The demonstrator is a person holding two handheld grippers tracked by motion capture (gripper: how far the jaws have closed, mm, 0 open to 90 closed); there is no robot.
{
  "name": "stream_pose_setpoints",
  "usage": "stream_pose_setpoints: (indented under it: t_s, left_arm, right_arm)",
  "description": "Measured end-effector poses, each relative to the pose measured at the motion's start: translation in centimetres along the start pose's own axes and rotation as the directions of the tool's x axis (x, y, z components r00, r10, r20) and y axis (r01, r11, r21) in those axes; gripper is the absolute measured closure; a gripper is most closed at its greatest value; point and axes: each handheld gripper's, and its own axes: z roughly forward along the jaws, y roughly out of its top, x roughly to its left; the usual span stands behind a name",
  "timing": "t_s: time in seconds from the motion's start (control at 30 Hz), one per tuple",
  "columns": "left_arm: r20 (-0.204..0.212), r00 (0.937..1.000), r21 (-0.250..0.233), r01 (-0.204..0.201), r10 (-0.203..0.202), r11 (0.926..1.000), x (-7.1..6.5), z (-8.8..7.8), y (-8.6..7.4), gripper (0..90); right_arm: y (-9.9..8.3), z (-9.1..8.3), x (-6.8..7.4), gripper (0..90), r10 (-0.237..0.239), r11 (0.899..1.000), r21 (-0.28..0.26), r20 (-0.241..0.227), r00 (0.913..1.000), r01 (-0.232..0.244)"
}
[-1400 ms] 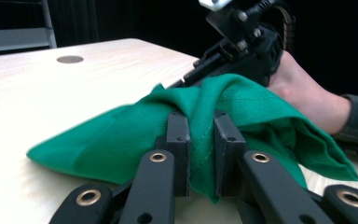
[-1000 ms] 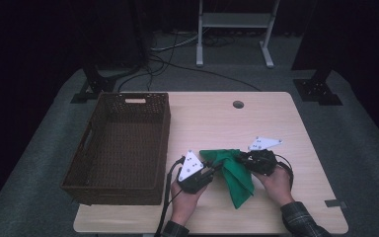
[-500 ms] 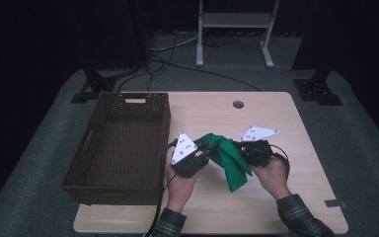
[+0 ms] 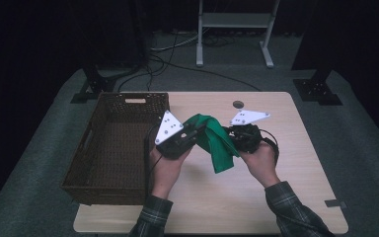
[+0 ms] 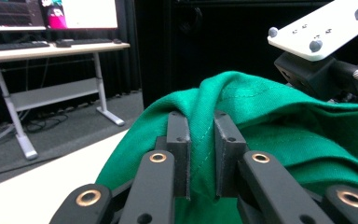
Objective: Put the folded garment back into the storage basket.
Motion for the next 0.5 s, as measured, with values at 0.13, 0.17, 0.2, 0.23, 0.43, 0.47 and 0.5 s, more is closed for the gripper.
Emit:
stream_pose_setpoints:
  t_s: [0.13, 0.17, 0.2, 0.23, 0.43, 0.47, 0.5]
  left_arm:
    - [-0.015, 0.9999, -0.007, -0.008, 0.008, 0.9999, 1.0, -0.8, 0.7, 79.9]
    - [-0.025, 0.9996, -0.009, -0.01, 0.01, 0.9999, 1.8, -1.3, 1.0, 79.9]
    - [-0.029, 0.9995, -0.01, -0.012, 0.012, 0.9999, 2.2, -1.6, 1.2, 79.9]
    - [-0.029, 0.9995, -0.01, -0.012, 0.012, 0.9999, 2.2, -1.6, 1.2, 79.9]
    - [-0.06, 0.998, -0.016, -0.018, 0.017, 0.9997, 4.6, -3.5, 1.8, 79.8]
    - [-0.068, 0.9976, -0.016, -0.015, 0.014, 0.9998, 5.4, -4.2, 1.9, 79.8]
    - [-0.068, 0.9976, -0.016, -0.015, 0.014, 0.9998, 5.4, -4.2, 1.9, 79.8]
  right_arm:
    - [1.7, 0.7, 0.6, 79.9, -0.01, 1.0, -0.018, -0.009, 0.9999, 0.01]
    - [2.1, 1.0, 0.8, 79.9, -0.012, 1.0, -0.02, -0.012, 0.9999, 0.011]
    - [2.5, 1.2, 1.0, 79.9, -0.013, 1.0, -0.021, -0.012, 0.9998, 0.013]
    - [2.5, 1.2, 1.0, 79.9, -0.013, 1.0, -0.021, -0.012, 0.9998, 0.013]
    - [4.9, 3.5, 2.6, 79.8, -0.025, 0.999, -0.043, -0.044, 0.9987, 0.023]
    - [5.2, 3.9, 2.8, 79.8, -0.03, 0.999, -0.044, -0.048, 0.9984, 0.028]
    - [5.2, 3.9, 2.8, 79.8, -0.03, 0.999, -0.044, -0.048, 0.9984, 0.028]
